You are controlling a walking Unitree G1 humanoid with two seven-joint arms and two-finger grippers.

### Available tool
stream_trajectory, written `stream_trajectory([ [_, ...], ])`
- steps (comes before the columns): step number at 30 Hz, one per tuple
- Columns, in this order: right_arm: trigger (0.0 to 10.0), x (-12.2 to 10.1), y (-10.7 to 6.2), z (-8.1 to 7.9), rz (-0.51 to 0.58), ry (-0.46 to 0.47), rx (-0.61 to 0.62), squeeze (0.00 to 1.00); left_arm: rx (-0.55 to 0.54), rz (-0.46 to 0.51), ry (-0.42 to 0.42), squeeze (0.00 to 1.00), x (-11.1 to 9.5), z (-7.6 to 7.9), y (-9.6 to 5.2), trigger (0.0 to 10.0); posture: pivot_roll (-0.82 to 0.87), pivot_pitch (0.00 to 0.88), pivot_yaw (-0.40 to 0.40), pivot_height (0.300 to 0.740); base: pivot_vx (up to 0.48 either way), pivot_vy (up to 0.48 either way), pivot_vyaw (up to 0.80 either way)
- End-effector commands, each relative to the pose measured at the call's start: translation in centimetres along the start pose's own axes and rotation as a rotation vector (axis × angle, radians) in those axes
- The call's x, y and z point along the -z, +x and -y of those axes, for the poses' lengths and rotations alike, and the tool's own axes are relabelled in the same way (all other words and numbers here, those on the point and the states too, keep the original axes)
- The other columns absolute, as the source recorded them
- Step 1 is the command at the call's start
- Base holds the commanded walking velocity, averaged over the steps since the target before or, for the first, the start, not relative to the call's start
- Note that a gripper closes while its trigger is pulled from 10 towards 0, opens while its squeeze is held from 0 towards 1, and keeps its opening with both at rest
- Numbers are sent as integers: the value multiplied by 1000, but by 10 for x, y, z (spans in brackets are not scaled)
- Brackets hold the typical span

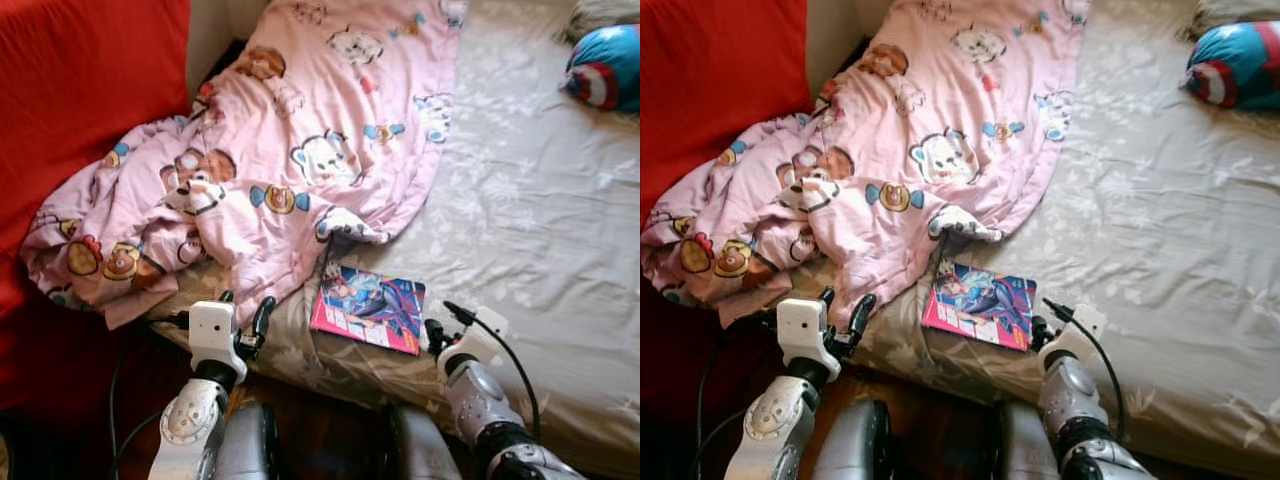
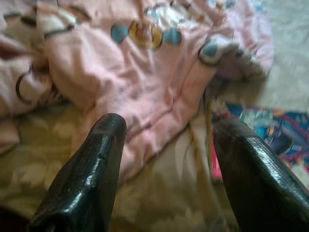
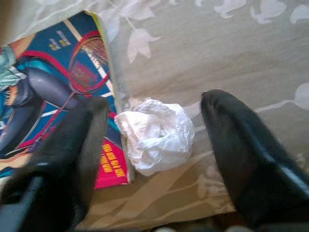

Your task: Clean up the room

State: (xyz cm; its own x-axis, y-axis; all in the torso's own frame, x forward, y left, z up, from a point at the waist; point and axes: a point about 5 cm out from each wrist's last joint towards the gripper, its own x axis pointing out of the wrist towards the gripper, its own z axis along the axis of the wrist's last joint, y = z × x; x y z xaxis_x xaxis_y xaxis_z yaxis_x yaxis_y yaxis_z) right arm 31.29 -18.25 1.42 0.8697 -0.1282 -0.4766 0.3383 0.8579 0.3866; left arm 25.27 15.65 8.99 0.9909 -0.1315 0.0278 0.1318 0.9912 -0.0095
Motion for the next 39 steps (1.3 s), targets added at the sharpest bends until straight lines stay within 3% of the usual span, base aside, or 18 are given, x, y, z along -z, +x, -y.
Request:
stream_trajectory([
  [1, 10000, 10, -2, 5, -29, 12, 17, 741, -6, -28, 4, 0, 3, -3, -7, 10000, 73, 374, 28, 642, 0, 0, 0],
  [2, 10000, 9, -2, 5, -29, 11, 17, 482, -6, -32, 4, 0, 3, -3, -8, 10000, 73, 376, 29, 642, 0, 0, 0],
  [3, 10000, 9, -2, 5, -30, 9, 18, 0, -6, -35, 5, 0, 3, -3, -9, 10000, 75, 380, 31, 642, 0, 0, 0],
  [17, 10000, 13, -3, 2, -28, 10, -3, 0, -7, -71, 20, 0, 3, -4, -25, 10000, 86, 420, 45, 642, 0, 0, 0],
  [18, 118, 12, -3, 2, -21, 4, -5, 0, -6, -78, 20, 0, 3, -3, -26, 10000, 88, 422, 46, 642, 0, 0, 0],
  [39, 0, 3, -2, -1, 56, -2, -38, 0, 7, -99, 35, 0, 3, 2, -29, 10000, 88, 426, 49, 642, 0, 0, 0],
])
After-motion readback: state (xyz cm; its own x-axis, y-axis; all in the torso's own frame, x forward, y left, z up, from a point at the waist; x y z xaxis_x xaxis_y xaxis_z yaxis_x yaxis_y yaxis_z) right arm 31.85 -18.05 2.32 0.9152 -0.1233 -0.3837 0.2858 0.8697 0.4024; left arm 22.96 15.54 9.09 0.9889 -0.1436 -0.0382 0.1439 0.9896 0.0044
